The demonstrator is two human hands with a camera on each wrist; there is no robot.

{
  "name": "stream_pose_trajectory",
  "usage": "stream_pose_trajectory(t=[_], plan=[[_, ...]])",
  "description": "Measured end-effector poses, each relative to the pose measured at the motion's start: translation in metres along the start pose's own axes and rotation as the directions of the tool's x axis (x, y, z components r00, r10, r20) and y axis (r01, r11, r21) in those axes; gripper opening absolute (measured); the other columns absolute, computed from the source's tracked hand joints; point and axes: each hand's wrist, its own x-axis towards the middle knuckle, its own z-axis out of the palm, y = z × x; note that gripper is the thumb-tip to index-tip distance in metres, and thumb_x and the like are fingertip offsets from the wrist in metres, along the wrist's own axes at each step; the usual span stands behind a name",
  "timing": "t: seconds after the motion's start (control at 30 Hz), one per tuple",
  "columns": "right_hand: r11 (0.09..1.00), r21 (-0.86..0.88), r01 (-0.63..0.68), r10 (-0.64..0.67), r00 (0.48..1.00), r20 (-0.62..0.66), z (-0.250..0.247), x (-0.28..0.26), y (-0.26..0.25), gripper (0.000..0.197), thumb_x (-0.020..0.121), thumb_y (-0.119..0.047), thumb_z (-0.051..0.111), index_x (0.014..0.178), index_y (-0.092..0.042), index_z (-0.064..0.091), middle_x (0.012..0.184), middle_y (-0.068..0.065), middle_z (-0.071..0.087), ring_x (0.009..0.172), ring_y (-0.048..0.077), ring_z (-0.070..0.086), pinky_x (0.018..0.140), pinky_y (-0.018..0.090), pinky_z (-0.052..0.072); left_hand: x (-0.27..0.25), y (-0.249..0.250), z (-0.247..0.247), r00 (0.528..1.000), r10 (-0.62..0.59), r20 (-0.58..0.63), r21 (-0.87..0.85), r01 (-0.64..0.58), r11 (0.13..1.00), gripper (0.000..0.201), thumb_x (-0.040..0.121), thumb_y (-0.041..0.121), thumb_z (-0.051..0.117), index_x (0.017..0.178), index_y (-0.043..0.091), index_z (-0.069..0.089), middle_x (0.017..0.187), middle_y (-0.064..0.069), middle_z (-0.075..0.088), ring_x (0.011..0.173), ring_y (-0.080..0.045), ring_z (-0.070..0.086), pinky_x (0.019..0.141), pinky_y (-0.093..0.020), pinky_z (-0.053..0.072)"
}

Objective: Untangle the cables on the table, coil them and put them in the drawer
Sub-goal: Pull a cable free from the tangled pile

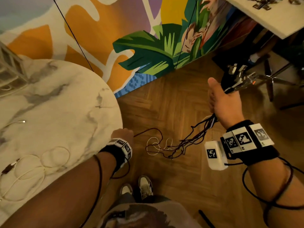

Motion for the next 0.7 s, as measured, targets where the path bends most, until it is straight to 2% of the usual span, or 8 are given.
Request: stream_pose_trajectory(t=[0.1,0.17,0.27,0.33,0.43,0.53,0.63,0.7], plan=[[1.000,0.011,0.001,-0.001,1.000,0.030,-0.003,-0.002,-0.002,0.043,0.095,-0.033,0.052,0.061,-0.024,0.028,0.047,-0.011,0.028,0.039,0.006,0.025,0.038,0.020,0.023,-0.005,0.025,-0.014,0.994,0.109,0.017,-0.038,-0.109,0.993,0.025,0.094,0.020,0.042,0.109,0.016,0.061,0.113,-0.003,0.063,0.105,-0.026,0.061,0.084,-0.035,0.048],[1.000,0.015,0.004,-0.005,0.998,0.062,-0.001,-0.004,-0.005,0.045,0.096,-0.032,0.051,0.057,-0.023,0.029,0.047,-0.009,0.029,0.039,0.010,0.028,0.041,0.023,0.026,-0.009,0.048,-0.042,0.947,0.304,-0.104,-0.230,-0.320,0.919,0.023,0.095,0.029,0.044,0.108,0.016,0.059,0.112,-0.005,0.062,0.098,-0.022,0.061,0.085,-0.035,0.051],[0.991,-0.047,0.127,-0.119,0.980,0.158,0.009,-0.005,-0.017,0.048,0.095,-0.031,0.050,0.049,-0.024,0.042,0.050,-0.006,0.045,0.058,0.023,0.050,0.064,0.033,0.046,-0.033,0.079,-0.111,0.726,0.530,-0.439,-0.521,-0.686,0.508,0.033,0.090,0.032,0.058,0.115,0.010,0.056,0.109,-0.007,0.057,0.092,-0.017,0.057,0.080,-0.027,0.051],[0.973,-0.016,0.230,-0.220,0.948,0.228,0.016,-0.005,-0.028,0.038,0.094,-0.025,0.050,0.059,-0.012,0.050,0.061,0.000,0.050,0.072,0.023,0.052,0.074,0.024,0.047,-0.051,0.090,-0.157,0.684,0.542,-0.488,-0.623,-0.708,0.332,0.025,0.088,0.019,0.063,0.108,0.005,0.060,0.100,-0.006,0.061,0.086,-0.015,0.057,0.074,-0.015,0.048],[0.952,0.025,0.306,-0.303,0.924,0.233,0.020,0.001,-0.045,0.034,0.095,-0.024,0.050,0.068,-0.004,0.050,0.066,0.005,0.051,0.075,0.023,0.055,0.074,0.021,0.049,-0.059,0.096,-0.183,0.696,0.495,-0.521,-0.777,-0.626,0.062,0.012,0.089,-0.001,0.049,0.083,0.001,0.059,0.071,-0.005,0.055,0.064,-0.012,0.052,0.061,-0.015,0.046],[0.974,0.143,0.174,-0.211,0.927,0.311,0.021,0.007,-0.043,0.040,0.086,-0.046,0.053,0.074,-0.008,0.056,0.073,0.010,0.059,0.081,0.030,0.064,0.077,0.037,0.053,-0.060,0.088,-0.182,0.731,0.410,-0.546,-0.838,-0.483,-0.254,0.016,0.093,0.002,0.040,0.092,0.014,0.050,0.052,0.002,0.044,0.044,-0.012,0.041,0.042,-0.024,0.037],[0.988,0.103,0.114,-0.151,0.835,0.529,0.036,-0.002,-0.016,0.040,0.083,-0.037,0.060,0.098,0.001,0.054,0.075,0.005,0.059,0.064,0.017,0.058,0.054,0.030,0.048,-0.060,0.070,-0.188,0.782,0.298,-0.547,-0.828,-0.455,-0.327,0.019,0.085,0.020,0.050,0.067,0.013,0.051,0.044,0.007,0.038,0.036,-0.008,0.033,0.038,-0.019,0.031],[0.992,-0.032,0.122,-0.080,0.805,0.588,0.052,-0.012,0.015,0.024,0.084,-0.020,0.066,0.082,0.002,0.056,0.064,0.001,0.053,0.051,0.009,0.048,0.047,0.021,0.039,-0.061,0.055,-0.197,0.825,0.257,-0.503,-0.850,-0.419,-0.319,0.043,0.086,0.017,0.048,0.045,0.022,0.035,0.037,0.008,0.027,0.031,-0.010,0.022,0.035,-0.016,0.024]])
